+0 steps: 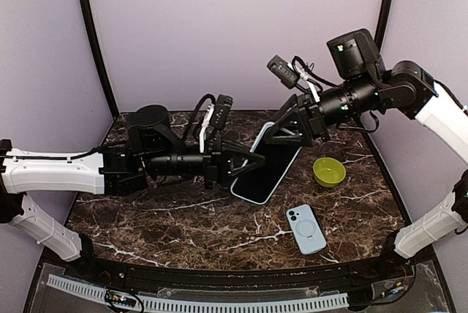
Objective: Put the phone into the phone case
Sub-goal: Press the top left corner of the phone case.
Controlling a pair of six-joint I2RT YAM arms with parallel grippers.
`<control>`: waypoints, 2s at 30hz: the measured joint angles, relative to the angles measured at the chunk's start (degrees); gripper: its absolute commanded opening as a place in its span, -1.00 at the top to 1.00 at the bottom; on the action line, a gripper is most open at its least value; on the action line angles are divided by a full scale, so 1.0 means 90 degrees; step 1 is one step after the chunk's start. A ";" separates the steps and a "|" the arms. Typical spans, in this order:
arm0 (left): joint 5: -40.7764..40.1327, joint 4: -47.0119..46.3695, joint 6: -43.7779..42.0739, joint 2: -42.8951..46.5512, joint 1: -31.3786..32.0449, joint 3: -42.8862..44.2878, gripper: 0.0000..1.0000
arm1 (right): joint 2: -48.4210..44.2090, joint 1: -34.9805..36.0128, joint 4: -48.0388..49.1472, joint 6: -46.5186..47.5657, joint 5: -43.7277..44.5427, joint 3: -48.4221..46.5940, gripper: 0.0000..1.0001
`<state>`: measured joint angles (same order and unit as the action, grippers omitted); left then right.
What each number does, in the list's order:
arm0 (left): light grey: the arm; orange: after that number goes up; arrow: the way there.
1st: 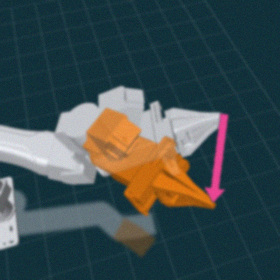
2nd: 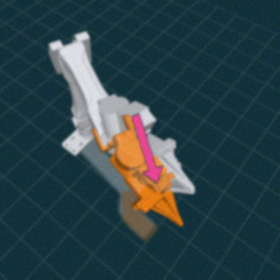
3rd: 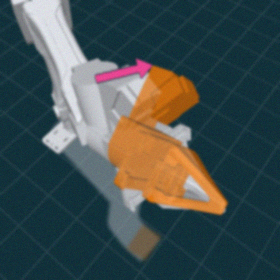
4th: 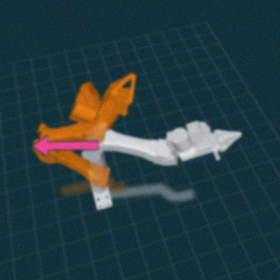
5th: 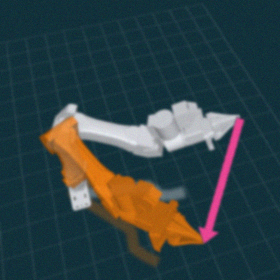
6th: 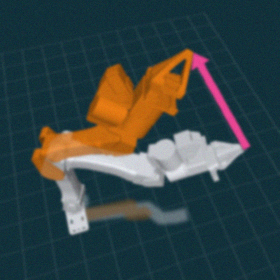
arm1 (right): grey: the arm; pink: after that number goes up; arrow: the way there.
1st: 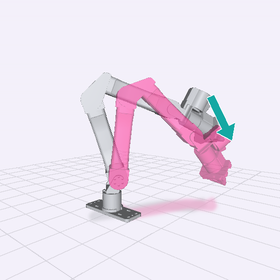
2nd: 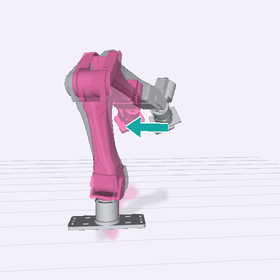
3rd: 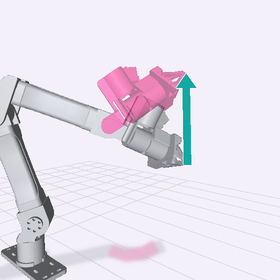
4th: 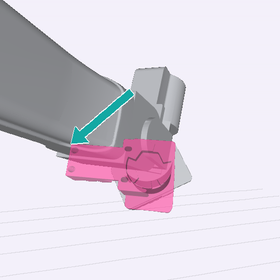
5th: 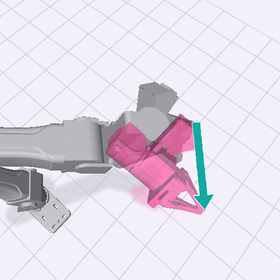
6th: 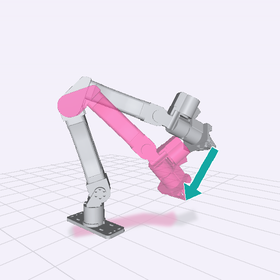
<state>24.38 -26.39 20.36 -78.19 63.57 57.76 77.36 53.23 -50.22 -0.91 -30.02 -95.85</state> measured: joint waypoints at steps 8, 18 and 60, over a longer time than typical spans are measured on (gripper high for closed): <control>0.0080 -0.0007 -0.0107 0.0000 0.0010 0.0000 1.00 | -0.0010 0.0002 -0.0075 0.0114 -0.0372 0.0019 1.00; 0.0206 0.0002 -0.0175 0.0002 0.0063 0.0000 0.46 | -0.0151 0.0002 0.0107 -0.0124 -0.0590 0.0267 1.00; -0.0134 0.0078 -0.0566 -0.0095 0.0080 -0.0019 1.00 | 0.0000 0.0056 0.0206 0.0214 -0.0617 0.0753 1.00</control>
<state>23.18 -25.69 15.27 -79.05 64.29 57.58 77.36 53.74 -48.36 1.02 -35.57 -89.08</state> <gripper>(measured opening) 0.118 0.119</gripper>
